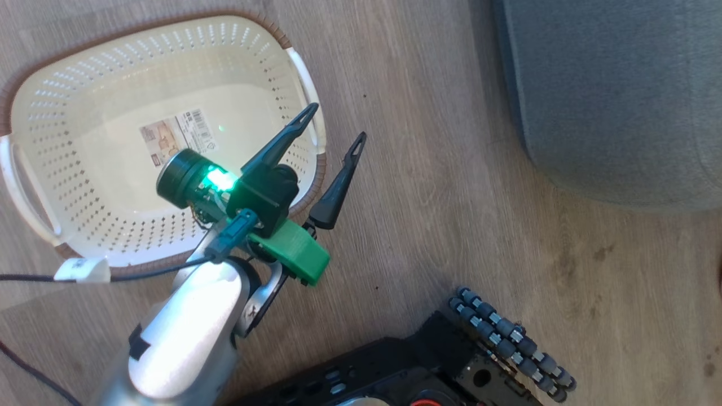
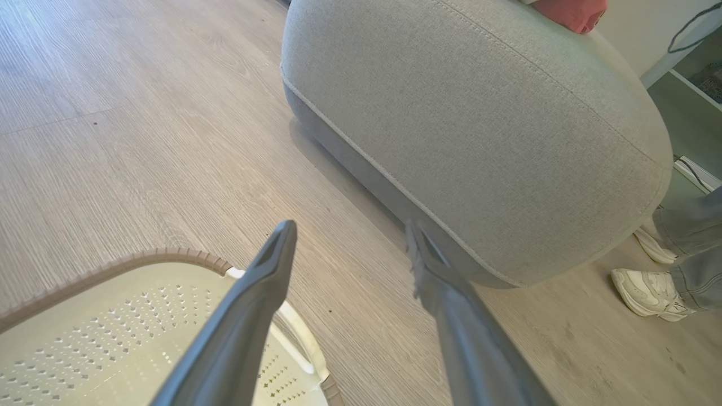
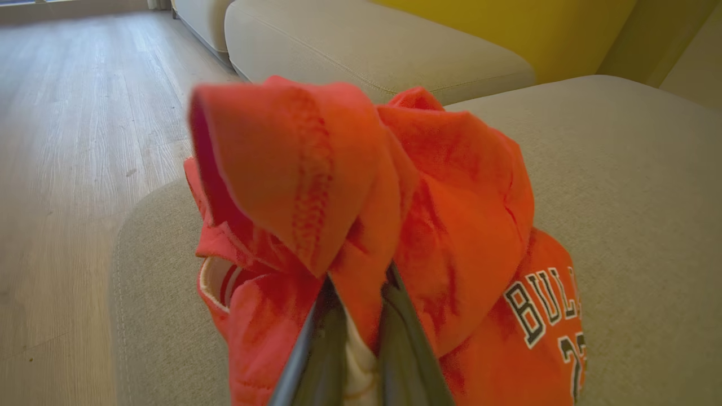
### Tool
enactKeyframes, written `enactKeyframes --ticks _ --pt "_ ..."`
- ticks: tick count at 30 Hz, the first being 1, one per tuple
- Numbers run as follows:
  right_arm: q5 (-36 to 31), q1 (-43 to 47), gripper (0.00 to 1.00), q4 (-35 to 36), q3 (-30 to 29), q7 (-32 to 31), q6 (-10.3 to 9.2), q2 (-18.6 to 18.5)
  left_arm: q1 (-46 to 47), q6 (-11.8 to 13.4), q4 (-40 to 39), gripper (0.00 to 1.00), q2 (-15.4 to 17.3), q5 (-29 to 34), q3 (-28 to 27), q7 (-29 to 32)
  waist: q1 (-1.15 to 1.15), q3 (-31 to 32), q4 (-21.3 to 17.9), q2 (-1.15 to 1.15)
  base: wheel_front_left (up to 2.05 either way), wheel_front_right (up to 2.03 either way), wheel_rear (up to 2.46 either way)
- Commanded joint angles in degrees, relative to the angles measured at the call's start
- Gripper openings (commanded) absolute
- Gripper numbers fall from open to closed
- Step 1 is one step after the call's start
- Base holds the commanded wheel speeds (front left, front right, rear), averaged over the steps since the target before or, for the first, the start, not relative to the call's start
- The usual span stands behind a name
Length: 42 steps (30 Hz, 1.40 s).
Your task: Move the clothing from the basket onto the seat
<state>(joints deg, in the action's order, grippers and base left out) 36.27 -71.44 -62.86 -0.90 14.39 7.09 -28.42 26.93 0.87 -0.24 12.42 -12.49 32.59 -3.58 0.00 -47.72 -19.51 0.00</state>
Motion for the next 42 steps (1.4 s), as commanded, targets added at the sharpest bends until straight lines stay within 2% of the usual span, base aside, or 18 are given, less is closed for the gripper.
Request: enactKeyframes --ticks 1,2,3,8,12,16,22,27,32,33,38,42 --pt "-0.5 2.2 0.26 0.6 0.2 0.5 0.4 -1.5 -1.5 0.4 -2.2 1.0 0.4 -0.2 -1.4 -0.2 0.0 0.6 -0.2 0.0 0.0 0.0 0.0" --pt "-0.4 2.7 0.51 0.1 0.3 0.5 0.4 -1.1 -1.6 0.5 -2.2 1.0 0.5 -0.3 -1.4 -0.2 0.0 1.0 -0.4 0.0 0.0 0.0 0.0" --pt "-0.1 3.1 1.0 -0.1 0.3 0.5 0.4 -0.8 -1.7 0.6 -2.1 1.0 0.5 -0.4 -1.5 -0.3 0.0 1.4 -0.5 0.0 0.0 0.0 0.0" --pt "-0.1 6.3 1.0 -1.2 2.2 0.6 0.4 -0.3 -2.0 0.9 -1.4 1.0 0.0 -1.1 -1.4 -0.9 0.0 4.2 -0.5 0.0 0.0 0.0 0.0" --pt "-0.6 10.2 1.0 0.9 5.1 0.6 0.4 0.2 -2.6 1.1 -0.3 1.0 -0.7 -2.1 -1.4 -1.7 0.0 7.3 -0.6 0.0 0.0 0.0 0.0" --pt "-0.9 15.7 1.0 7.0 6.6 0.6 0.4 1.2 -3.9 1.3 1.3 1.0 -1.1 -3.8 -2.2 -3.4 0.0 11.3 -1.0 0.0 0.0 0.0 0.0" --pt "-3.1 26.2 1.0 20.3 4.8 0.6 0.4 3.1 -6.3 1.6 4.6 1.0 -1.7 -6.5 -3.8 -6.9 0.0 18.5 -0.2 0.0 0.0 0.0 0.0" --pt "-8.0 36.4 1.0 32.0 2.1 0.6 0.4 6.6 -8.4 2.3 8.5 1.0 -2.3 -8.4 -6.0 -9.5 0.0 24.9 2.6 0.0 0.0 0.0 0.0" --pt "-15.2 45.5 1.0 41.6 -0.2 0.6 0.4 12.2 -10.4 3.5 12.6 1.0 -2.9 -10.4 -10.4 -11.1 0.0 29.9 6.6 0.0 0.0 0.0 0.0" --pt "-15.2 45.5 1.0 41.6 -0.2 0.6 0.4 12.2 -10.4 3.5 12.6 1.0 -2.9 -10.4 -10.4 -11.1 0.0 29.9 6.6 0.0 0.0 0.0 0.0" --pt "-19.2 53.0 1.0 47.6 -0.4 0.6 0.4 18.1 -12.1 3.4 14.8 1.0 -3.7 -10.4 -15.9 -11.4 0.0 33.8 10.6 0.0 0.0 0.0 0.0" --pt "-21.3 57.0 1.0 48.7 1.0 0.6 0.4 21.0 -14.2 3.0 15.2 1.0 -4.9 -9.2 -21.1 -11.4 0.0 36.3 12.9 0.0 0.0 0.0 0.0"
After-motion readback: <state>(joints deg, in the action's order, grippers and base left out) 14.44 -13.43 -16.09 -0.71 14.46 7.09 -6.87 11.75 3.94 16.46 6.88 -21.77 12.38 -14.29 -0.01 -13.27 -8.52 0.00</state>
